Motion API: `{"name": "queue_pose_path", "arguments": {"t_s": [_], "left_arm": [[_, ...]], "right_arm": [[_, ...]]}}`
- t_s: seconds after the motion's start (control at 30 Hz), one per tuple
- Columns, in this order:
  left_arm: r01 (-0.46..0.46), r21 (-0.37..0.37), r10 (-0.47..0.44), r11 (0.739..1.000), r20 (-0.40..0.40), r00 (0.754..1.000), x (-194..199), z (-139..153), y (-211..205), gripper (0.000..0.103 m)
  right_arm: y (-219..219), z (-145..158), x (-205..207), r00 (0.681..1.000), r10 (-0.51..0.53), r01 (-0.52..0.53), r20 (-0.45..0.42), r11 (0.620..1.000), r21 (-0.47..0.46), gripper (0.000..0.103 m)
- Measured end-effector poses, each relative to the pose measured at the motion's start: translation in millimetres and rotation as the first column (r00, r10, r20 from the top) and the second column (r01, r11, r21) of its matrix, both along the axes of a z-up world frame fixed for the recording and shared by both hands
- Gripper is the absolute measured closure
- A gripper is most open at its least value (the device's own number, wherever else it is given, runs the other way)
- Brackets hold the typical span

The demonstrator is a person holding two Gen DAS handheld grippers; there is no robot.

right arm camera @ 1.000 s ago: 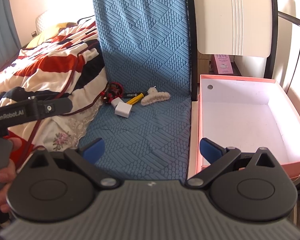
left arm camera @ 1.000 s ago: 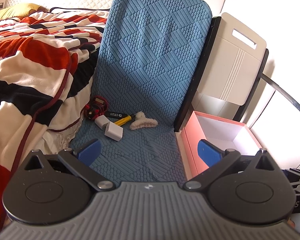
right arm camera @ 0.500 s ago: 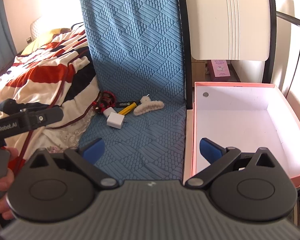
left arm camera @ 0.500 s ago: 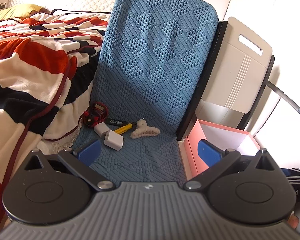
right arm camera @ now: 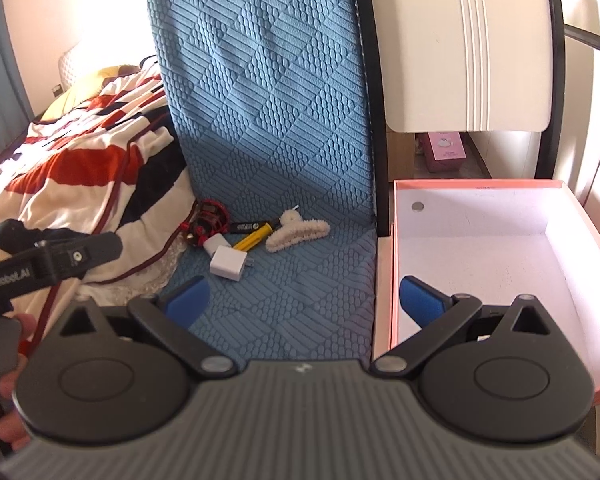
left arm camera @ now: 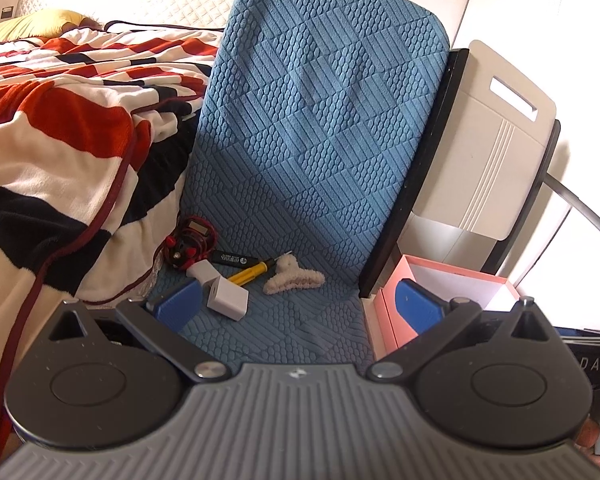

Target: Organize rigid objects

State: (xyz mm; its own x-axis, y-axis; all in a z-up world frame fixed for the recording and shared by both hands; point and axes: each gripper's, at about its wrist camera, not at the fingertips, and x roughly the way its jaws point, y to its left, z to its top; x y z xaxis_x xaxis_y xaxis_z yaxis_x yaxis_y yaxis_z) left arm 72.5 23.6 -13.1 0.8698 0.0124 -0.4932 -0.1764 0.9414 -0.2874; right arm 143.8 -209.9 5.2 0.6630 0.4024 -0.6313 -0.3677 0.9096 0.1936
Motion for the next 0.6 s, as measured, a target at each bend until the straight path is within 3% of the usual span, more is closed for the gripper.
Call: {"name": "queue_pose_path", "arguments": {"t_s": [0.27,0.6], "left_arm": [[-0.014,0.004,0.014,1.0,0.002,1.0,25,-10,12,0.0],[-0.046,0.009,0.046,0.999,-0.067,0.997,63,-51,38,0.0]], "right_arm": [[17,-3,32,0.999,0.039,-0.039,0.0,0.999,0.007,0.0],[40,-28,72,0.993,0.105,-0.104,-0.054,0.994,0.02,0.0]]}}
